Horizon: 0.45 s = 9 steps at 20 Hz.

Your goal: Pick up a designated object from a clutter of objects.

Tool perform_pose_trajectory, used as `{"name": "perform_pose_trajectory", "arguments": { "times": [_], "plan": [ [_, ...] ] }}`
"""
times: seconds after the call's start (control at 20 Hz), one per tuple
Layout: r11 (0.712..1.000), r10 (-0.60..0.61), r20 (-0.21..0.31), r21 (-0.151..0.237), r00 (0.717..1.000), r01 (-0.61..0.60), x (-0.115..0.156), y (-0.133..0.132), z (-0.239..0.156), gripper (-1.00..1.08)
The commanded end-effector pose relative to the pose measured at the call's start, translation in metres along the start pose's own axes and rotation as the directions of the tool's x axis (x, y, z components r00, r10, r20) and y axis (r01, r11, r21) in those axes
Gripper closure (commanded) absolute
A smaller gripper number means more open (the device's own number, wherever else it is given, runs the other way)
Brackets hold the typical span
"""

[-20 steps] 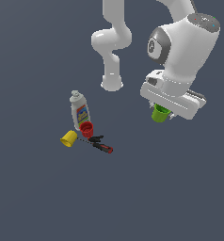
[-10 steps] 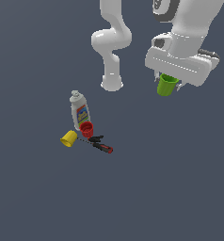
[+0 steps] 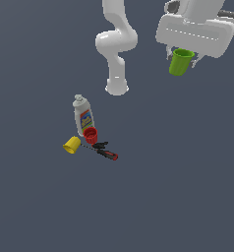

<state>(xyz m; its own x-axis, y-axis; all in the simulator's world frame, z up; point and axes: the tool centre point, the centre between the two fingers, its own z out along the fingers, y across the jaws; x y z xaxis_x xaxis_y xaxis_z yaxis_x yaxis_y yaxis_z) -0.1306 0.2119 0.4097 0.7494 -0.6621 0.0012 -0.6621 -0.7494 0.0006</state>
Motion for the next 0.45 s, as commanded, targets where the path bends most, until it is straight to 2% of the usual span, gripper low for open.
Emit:
{"name": "perform_pose_trajectory", "arguments": {
  "times": [0.0,0.4],
  "plan": [
    [1.0,0.0,0.0,0.0,1.0,0.0,-0.007,0.004,-0.013,1.08],
    [1.0,0.0,0.001,0.0,1.0,0.0,-0.014,0.008,-0.028,1.08]
  ]
}}
